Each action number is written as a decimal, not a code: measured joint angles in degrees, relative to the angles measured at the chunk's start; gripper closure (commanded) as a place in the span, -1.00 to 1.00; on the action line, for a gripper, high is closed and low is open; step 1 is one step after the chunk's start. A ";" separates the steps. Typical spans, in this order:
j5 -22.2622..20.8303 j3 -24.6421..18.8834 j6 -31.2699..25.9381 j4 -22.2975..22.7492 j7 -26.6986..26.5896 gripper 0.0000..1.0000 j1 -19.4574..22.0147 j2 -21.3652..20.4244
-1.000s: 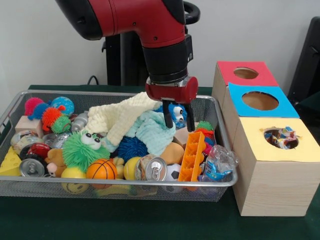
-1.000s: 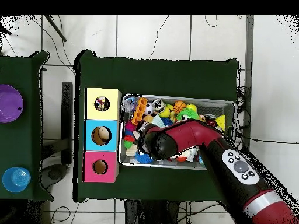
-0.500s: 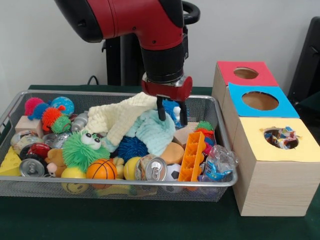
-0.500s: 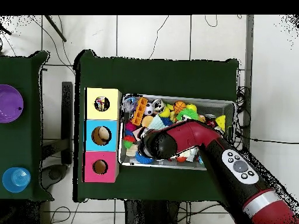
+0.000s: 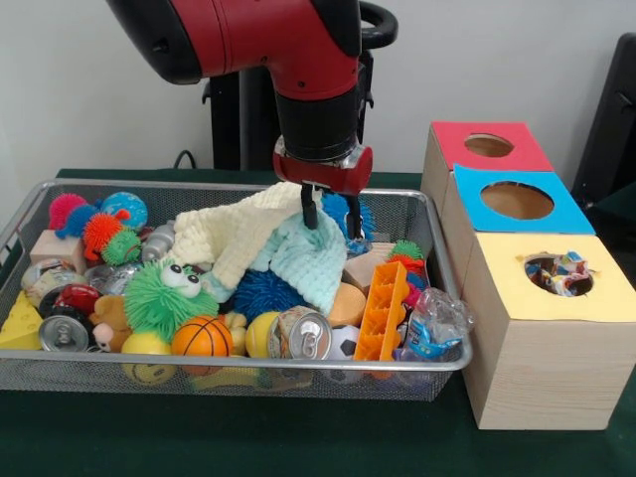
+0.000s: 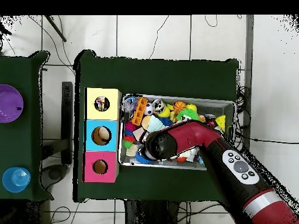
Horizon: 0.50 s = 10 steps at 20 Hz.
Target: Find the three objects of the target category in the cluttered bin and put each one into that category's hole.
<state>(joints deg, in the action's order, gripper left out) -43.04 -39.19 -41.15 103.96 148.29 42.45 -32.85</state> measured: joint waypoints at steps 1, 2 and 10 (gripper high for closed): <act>0.00 0.00 0.00 -0.01 -0.21 -1.00 0.01 0.00; 0.00 0.00 0.00 -0.01 -0.29 -1.00 0.03 0.04; 0.00 -0.02 0.00 -0.13 -0.75 -1.00 0.60 2.21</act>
<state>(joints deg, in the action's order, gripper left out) -43.04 -39.20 -41.15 103.83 147.54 43.05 -30.64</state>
